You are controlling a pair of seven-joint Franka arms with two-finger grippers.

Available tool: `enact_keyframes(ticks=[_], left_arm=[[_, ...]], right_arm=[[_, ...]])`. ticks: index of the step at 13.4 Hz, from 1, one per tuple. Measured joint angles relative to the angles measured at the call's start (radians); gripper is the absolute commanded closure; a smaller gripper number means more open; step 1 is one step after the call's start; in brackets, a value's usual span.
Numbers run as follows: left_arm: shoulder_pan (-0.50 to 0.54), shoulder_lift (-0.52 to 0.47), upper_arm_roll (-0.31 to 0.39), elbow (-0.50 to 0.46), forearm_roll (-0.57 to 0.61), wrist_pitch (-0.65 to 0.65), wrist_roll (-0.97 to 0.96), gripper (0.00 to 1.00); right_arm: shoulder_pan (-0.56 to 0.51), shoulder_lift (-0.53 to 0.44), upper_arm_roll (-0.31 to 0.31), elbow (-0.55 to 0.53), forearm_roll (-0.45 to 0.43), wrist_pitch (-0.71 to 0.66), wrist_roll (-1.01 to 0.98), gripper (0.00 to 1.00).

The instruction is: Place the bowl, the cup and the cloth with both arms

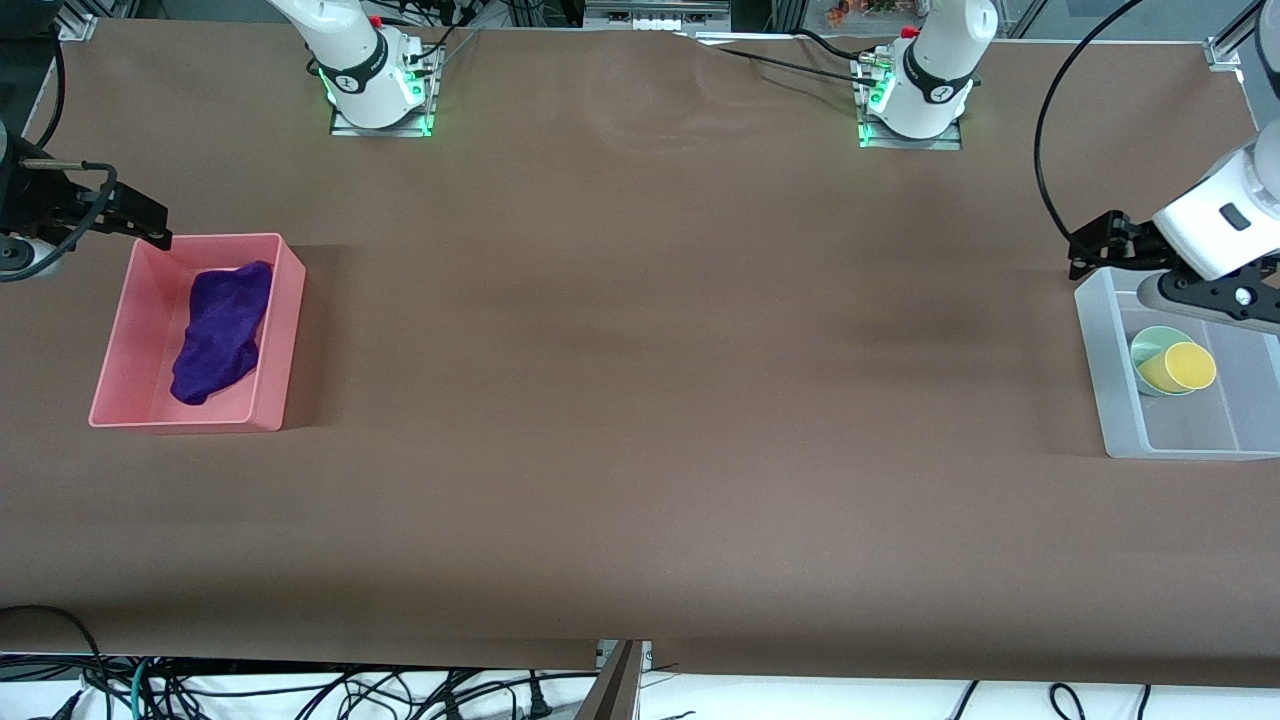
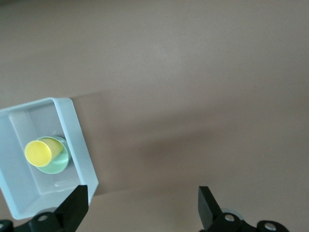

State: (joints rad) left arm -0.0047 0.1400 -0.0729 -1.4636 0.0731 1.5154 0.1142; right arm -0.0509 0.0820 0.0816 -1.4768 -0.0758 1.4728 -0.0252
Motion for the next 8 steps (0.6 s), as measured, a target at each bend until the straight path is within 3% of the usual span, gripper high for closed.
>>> enact_keyframes(ticks=[3, 8], left_arm=[[-0.049, -0.050, 0.028, -0.120, -0.007, 0.136, -0.059, 0.00], [-0.047, -0.135, 0.045, -0.225, -0.040, 0.167, -0.066, 0.00]], right_arm=[[0.000, 0.000, 0.000, 0.000, 0.000, 0.000, 0.000, 0.00], [0.000, 0.000, 0.000, 0.000, 0.000, 0.000, 0.000, 0.00]])
